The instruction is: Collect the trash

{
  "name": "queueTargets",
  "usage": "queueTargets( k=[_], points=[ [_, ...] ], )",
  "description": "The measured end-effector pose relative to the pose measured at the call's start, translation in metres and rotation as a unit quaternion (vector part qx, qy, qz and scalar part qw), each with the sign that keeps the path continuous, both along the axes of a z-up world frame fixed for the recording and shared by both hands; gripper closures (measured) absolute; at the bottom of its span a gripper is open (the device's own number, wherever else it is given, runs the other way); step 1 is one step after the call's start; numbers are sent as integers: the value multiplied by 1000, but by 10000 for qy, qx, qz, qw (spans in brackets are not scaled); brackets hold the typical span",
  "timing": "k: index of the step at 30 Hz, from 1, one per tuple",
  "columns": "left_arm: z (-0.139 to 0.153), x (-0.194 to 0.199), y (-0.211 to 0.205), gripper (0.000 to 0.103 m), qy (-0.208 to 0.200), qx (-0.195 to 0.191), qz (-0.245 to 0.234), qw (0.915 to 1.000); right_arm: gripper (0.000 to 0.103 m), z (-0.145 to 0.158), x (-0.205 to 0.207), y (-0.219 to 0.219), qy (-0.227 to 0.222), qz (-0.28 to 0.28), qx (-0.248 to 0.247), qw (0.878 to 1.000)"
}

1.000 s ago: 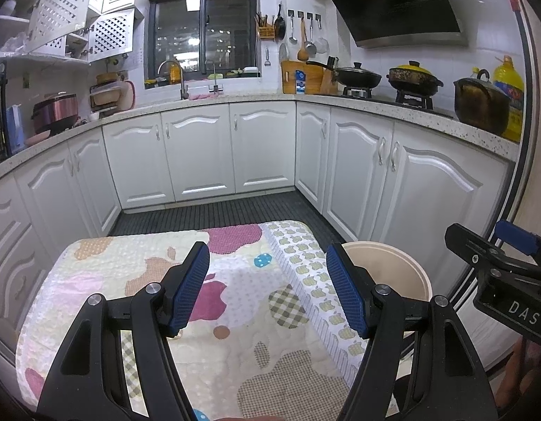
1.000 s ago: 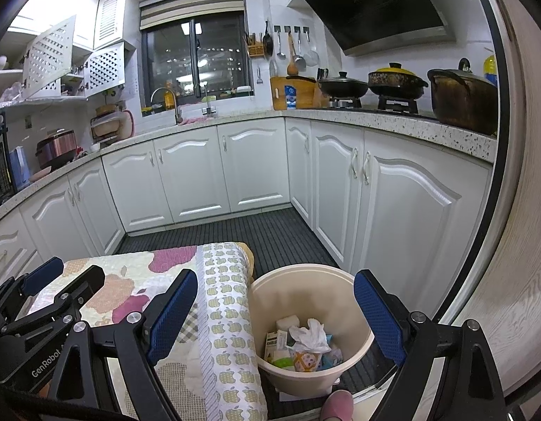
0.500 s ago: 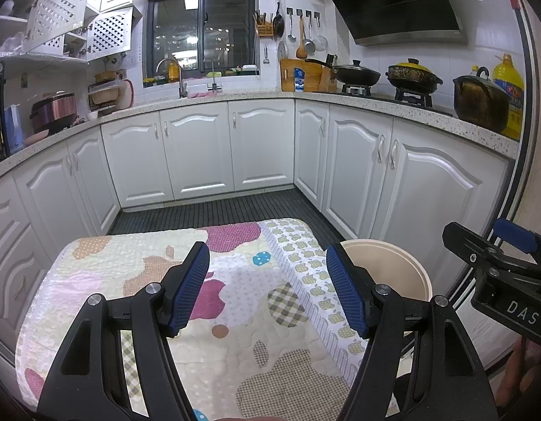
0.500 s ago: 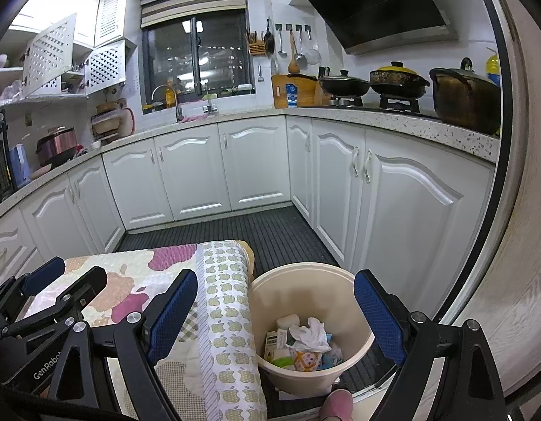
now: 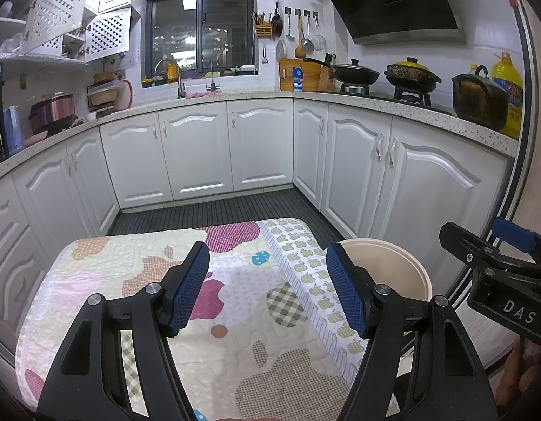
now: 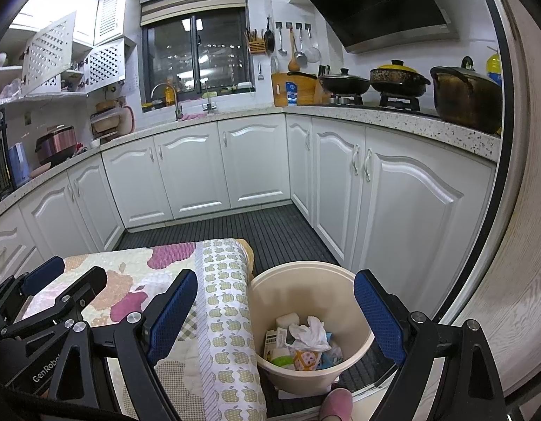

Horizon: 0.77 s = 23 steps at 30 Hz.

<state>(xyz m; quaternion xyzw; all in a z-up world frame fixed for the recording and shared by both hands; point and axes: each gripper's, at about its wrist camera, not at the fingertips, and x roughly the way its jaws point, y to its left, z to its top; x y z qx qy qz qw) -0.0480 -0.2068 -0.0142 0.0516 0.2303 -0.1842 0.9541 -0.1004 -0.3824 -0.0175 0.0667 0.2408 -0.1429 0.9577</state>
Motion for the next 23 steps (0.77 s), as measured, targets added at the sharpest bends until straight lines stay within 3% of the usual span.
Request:
queueTargets(
  k=[23],
  points=[
    [-11, 8, 2, 35, 112, 42, -52, 9999, 14, -12, 11, 1, 235, 30, 38, 9997]
  ],
)
